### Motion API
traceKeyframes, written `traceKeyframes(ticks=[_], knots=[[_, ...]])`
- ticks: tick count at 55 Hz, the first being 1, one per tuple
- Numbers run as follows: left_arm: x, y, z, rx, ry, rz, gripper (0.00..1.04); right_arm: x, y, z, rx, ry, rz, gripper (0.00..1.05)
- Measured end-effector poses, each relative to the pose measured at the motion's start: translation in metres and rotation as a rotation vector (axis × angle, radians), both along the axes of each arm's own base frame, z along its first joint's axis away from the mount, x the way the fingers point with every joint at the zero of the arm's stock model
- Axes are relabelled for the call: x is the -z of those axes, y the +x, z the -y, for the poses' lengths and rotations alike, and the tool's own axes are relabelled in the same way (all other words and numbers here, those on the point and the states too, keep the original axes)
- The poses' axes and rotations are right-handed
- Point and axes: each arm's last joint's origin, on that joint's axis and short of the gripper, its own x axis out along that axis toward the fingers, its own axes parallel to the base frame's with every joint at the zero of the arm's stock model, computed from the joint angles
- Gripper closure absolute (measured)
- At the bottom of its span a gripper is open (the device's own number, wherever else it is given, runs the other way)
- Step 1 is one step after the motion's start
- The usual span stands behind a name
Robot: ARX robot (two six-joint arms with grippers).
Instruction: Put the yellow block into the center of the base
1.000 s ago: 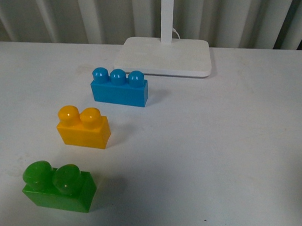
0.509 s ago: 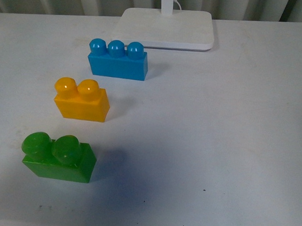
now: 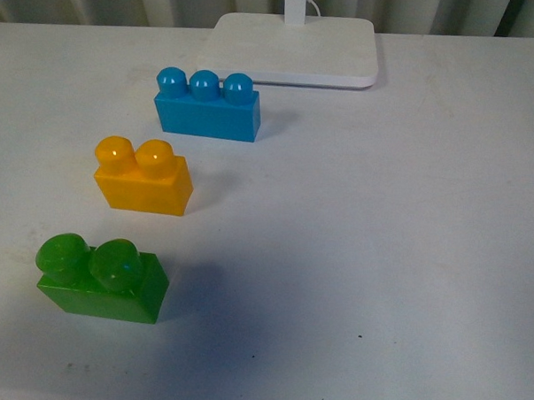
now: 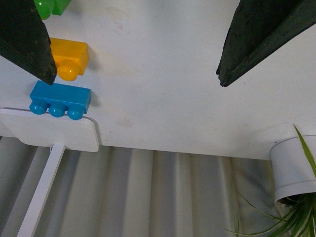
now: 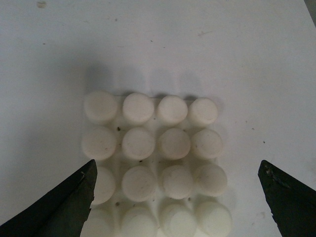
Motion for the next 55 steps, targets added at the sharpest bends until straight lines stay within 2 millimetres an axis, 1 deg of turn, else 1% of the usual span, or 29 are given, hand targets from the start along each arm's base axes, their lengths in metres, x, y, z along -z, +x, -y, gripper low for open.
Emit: traceKeyframes(ticks=[9,15,23,35,44,55], knots=[[0.0,0.0,0.0,0.0,0.0,0.0,0.06,0.011,0.012,0.023,0.017,-0.017,-0.049,0.09],[0.0,0.0,0.0,0.0,0.0,0.0,0.06,0.019,0.014,0.031,0.021,-0.013,-0.076,0.09],[0.0,0.0,0.0,0.0,0.0,0.0,0.06,0.03,0.015,0.034,0.012,-0.002,-0.111,0.09],[0.0,0.0,0.0,0.0,0.0,0.0,0.06,0.037,0.018,0.037,0.007,-0.006,-0.122,0.09],[0.0,0.0,0.0,0.0,0.0,0.0,0.06,0.038,0.02,0.038,-0.005,0.018,-0.142,0.09],[0.0,0.0,0.0,0.0,0.0,0.0,0.06,0.038,0.023,0.035,-0.016,0.13,-0.164,0.09]])
